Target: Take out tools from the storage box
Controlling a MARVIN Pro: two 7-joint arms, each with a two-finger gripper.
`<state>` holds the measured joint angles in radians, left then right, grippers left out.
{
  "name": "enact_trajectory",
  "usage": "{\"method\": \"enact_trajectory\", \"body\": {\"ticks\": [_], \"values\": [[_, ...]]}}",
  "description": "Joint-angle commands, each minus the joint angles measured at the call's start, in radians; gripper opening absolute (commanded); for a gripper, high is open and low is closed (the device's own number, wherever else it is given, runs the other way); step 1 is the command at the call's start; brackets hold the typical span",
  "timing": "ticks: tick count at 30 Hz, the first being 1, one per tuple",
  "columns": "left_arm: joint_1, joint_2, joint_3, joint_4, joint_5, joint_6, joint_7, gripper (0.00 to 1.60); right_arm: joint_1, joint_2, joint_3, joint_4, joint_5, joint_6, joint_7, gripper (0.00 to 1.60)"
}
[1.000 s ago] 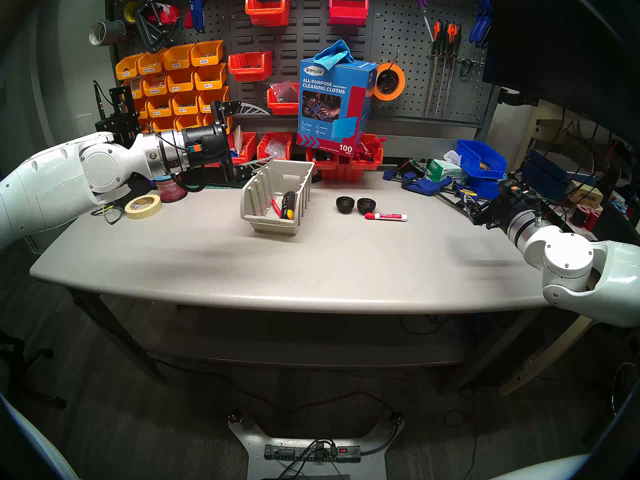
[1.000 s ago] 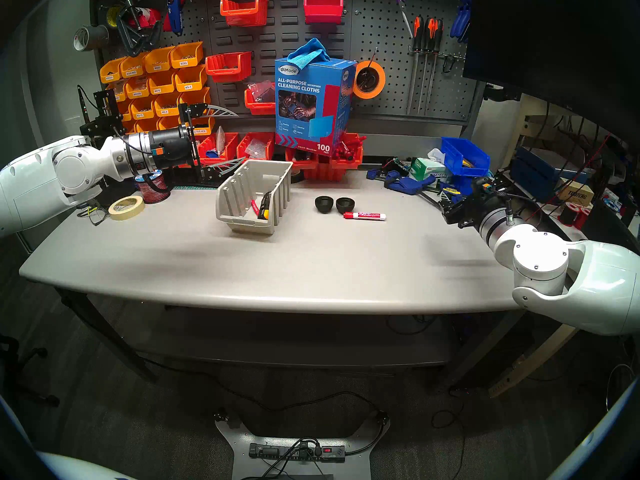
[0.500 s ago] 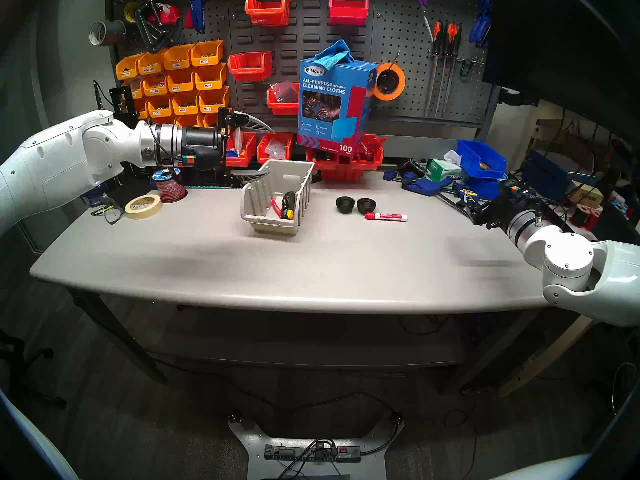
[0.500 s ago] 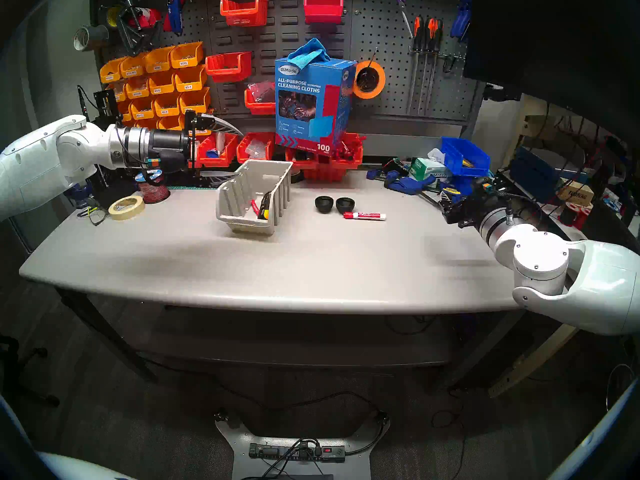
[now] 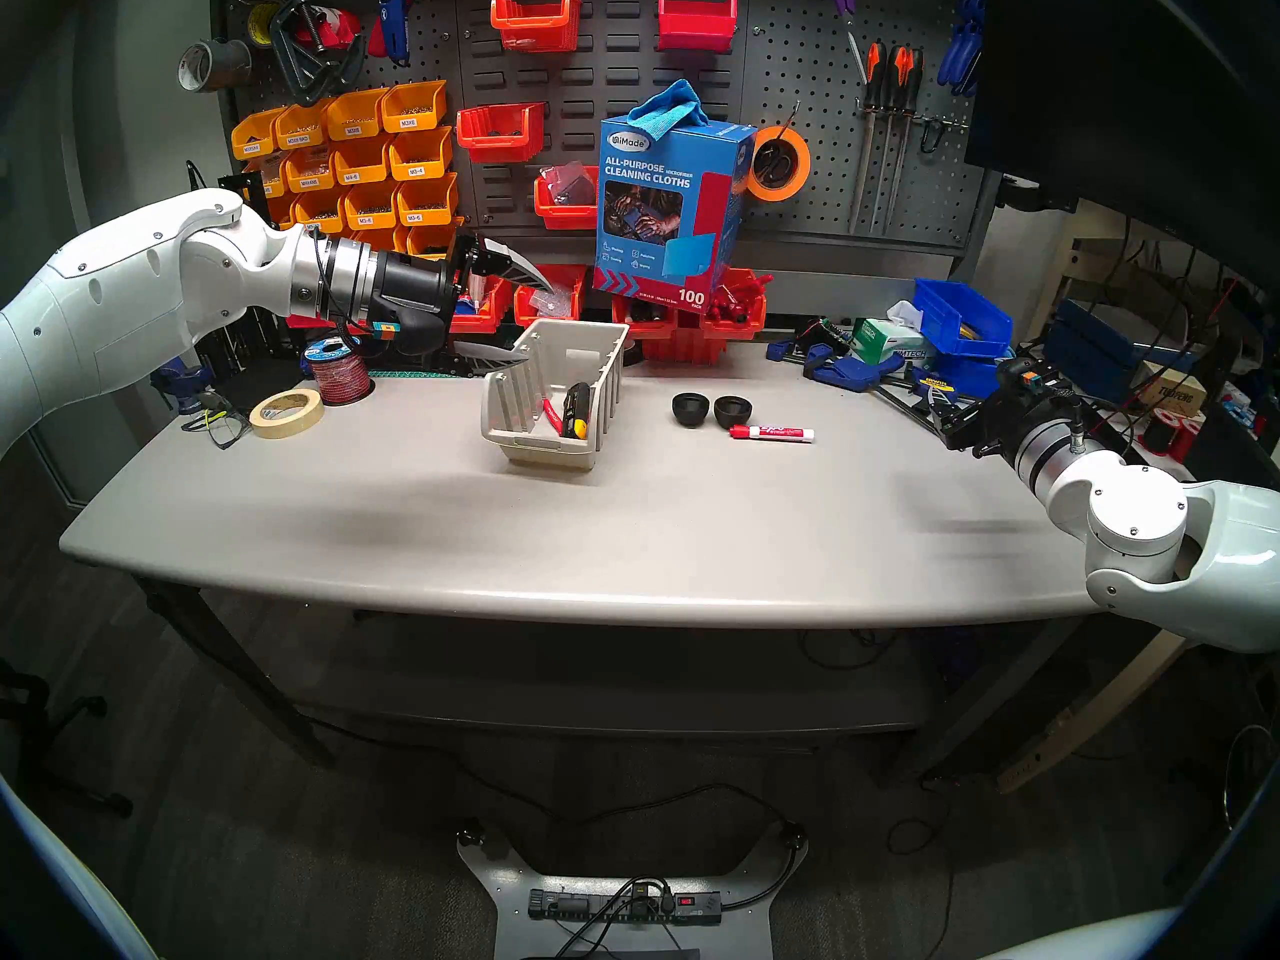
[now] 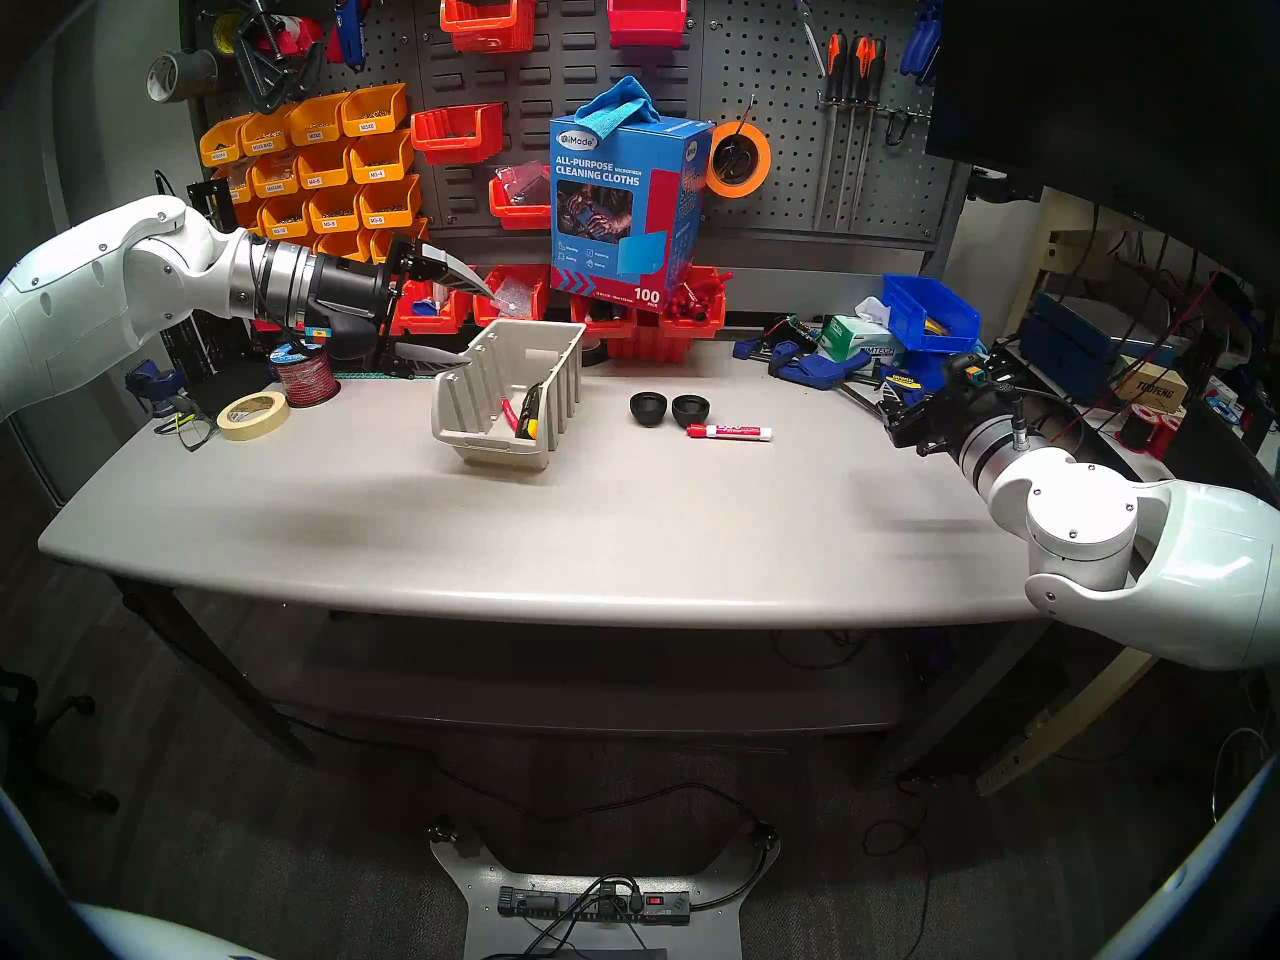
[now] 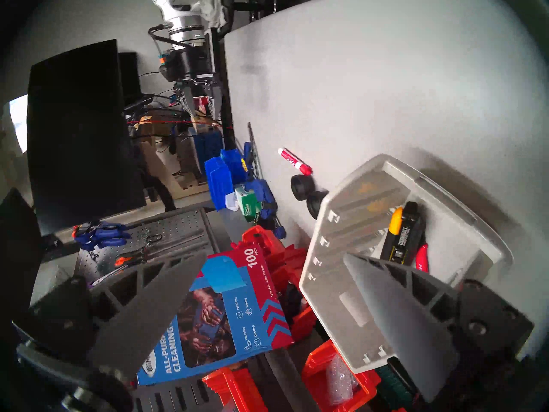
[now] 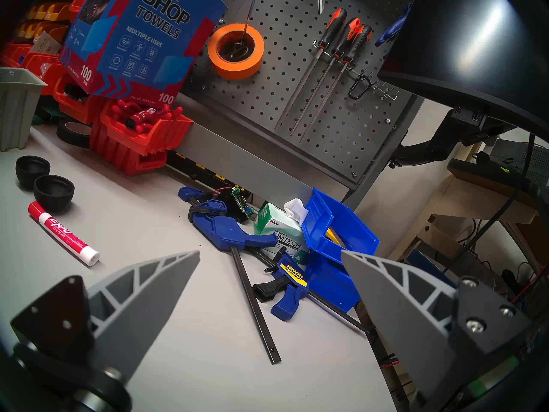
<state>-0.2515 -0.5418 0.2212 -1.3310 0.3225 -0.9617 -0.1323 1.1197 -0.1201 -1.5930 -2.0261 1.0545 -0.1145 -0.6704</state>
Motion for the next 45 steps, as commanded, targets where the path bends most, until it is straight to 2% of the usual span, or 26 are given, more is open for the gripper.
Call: {"method": "enact_trajectory", "body": {"ticks": [1, 9, 11, 28, 36, 45], "values": [[-0.092, -0.038, -0.038, -0.041, 0.106, 0.002, -0.032, 1.60, 0.011, -0.002, 0.008, 0.002, -0.001, -0.003, -0.002, 1.60], [-0.133, -0.093, -0.046, -0.078, 0.233, 0.002, -0.083, 1.60, 0.011, -0.004, 0.006, 0.002, -0.001, -0.004, -0.002, 1.60], [-0.132, -0.113, -0.031, -0.082, 0.280, 0.002, -0.105, 1.60, 0.011, -0.005, 0.005, 0.002, 0.000, -0.005, -0.002, 1.60], [-0.141, -0.201, 0.078, -0.062, 0.514, 0.002, -0.190, 1.60, 0.012, -0.008, 0.003, 0.003, 0.000, -0.008, -0.003, 1.60], [-0.170, -0.260, 0.106, -0.031, 0.600, 0.002, -0.190, 1.60, 0.013, -0.010, 0.002, 0.003, 0.000, -0.010, -0.003, 1.60], [-0.204, -0.301, 0.109, -0.021, 0.649, 0.002, -0.150, 1.60, 0.013, -0.011, 0.001, 0.003, 0.000, -0.012, -0.004, 1.60]]}}
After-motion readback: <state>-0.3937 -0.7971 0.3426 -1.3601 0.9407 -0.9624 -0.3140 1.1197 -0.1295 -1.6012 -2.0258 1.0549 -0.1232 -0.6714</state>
